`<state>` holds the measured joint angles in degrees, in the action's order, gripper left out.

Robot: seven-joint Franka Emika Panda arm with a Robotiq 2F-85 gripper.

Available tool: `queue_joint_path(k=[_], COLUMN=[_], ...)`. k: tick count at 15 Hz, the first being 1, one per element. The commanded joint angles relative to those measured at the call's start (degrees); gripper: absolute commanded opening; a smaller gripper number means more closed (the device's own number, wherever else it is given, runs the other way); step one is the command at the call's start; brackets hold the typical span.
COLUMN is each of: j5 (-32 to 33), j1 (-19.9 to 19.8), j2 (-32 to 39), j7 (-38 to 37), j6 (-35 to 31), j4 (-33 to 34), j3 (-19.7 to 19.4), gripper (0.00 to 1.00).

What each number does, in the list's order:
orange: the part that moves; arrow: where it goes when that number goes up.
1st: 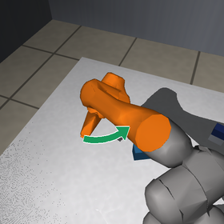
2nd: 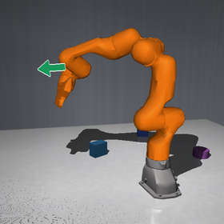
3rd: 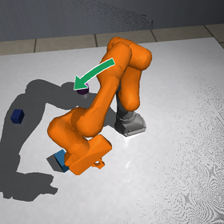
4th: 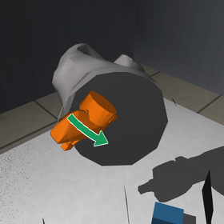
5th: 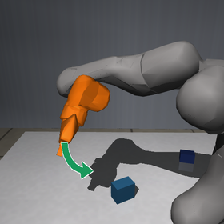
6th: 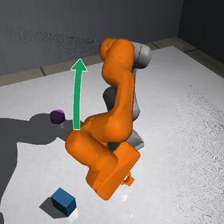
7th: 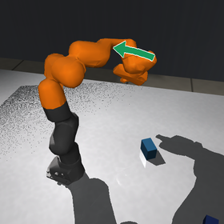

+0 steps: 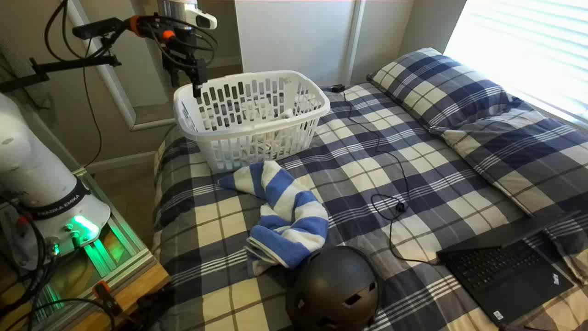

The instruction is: Put the white and blue towel in the basket.

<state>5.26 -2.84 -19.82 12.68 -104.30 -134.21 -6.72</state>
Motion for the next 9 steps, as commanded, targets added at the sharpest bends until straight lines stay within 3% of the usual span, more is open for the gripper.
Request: queue_joint_path(k=[1, 9], j5=[-0.1, 0.3], j1=[-0.2, -1.3], j2=[0.0, 0.7], j7=[0.0, -1.9], j6=[0.1, -0.8], j4=[0.1, 0.2], j3=[0.2, -0.4], gripper=[1.0, 1.0])
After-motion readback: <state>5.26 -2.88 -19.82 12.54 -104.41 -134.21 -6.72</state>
